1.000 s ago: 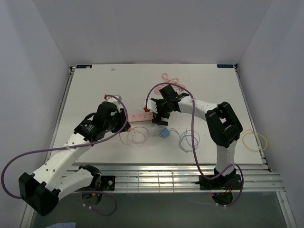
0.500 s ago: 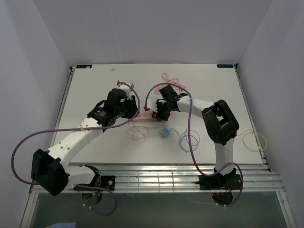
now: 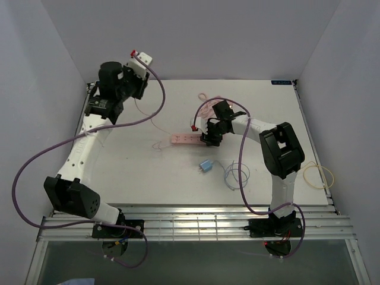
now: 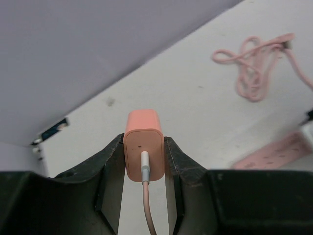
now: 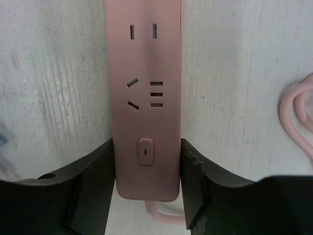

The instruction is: Insert the plug

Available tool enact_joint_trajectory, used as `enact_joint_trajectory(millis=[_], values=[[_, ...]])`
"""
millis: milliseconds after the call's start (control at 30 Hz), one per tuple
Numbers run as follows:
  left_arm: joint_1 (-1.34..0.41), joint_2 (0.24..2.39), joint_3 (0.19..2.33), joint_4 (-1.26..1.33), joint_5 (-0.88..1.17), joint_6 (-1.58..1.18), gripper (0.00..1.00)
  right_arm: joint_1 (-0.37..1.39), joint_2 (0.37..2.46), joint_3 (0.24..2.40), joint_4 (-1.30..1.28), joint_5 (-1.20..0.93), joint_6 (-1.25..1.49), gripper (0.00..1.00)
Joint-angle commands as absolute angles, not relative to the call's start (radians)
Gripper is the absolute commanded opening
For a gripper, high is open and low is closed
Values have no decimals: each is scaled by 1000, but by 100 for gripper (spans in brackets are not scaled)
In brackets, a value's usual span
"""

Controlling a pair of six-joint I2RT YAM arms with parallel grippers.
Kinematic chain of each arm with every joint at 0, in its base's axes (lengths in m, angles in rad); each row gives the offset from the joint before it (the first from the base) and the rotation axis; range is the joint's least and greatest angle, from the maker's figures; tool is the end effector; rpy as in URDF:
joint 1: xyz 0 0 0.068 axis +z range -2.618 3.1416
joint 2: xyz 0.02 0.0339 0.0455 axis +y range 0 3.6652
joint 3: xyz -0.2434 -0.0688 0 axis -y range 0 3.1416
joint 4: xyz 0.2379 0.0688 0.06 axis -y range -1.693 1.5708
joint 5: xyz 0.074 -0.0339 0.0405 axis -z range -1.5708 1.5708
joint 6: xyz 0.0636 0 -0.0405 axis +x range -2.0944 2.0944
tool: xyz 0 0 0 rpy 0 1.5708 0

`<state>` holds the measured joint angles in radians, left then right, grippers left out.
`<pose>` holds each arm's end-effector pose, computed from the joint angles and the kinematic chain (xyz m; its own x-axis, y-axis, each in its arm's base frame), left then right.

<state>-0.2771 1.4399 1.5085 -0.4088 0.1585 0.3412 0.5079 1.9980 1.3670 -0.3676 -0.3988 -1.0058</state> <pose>0.3343 -0.1055 0.3853 -0.1642 0.3902 -0.9060 0.4968 0.8261 0.2658 0.3551 0.2259 0.1316 0.1404 -0.8126 -0.5656 -0.9588 0.0310 -0.2825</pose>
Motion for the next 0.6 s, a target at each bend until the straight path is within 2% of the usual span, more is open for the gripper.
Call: enact_joint_trajectory(millis=[0, 33, 100, 167, 267, 333, 467, 567], values=[[-134, 1495, 1696, -562, 224, 578, 0, 497, 1939, 1373, -383, -437, -1031, 18], [-65, 1528, 1824, -601, 224, 590, 0, 494, 1939, 1371, -383, -434, -1031, 18], [-20, 1589, 1906, -647, 232, 618, 0, 489, 1939, 1368, -383, -431, -1031, 18], [-2, 1577, 1901, -608, 236, 669, 0, 488, 1939, 1367, -388, -436, -1031, 17], [-2, 1569, 1894, -630, 400, 739, 0, 488, 1947, 1374, -419, -452, -1054, 16], [-8, 1578, 1867, -701, 555, 787, 0, 488, 1965, 1400, -460, -478, -1066, 16], [-40, 1595, 1706, -696, 638, 891, 0, 488, 2028, 1521, -628, -552, -1106, 13], [-55, 1617, 1612, -696, 719, 954, 0, 488, 2085, 1618, -736, -578, -1108, 15]])
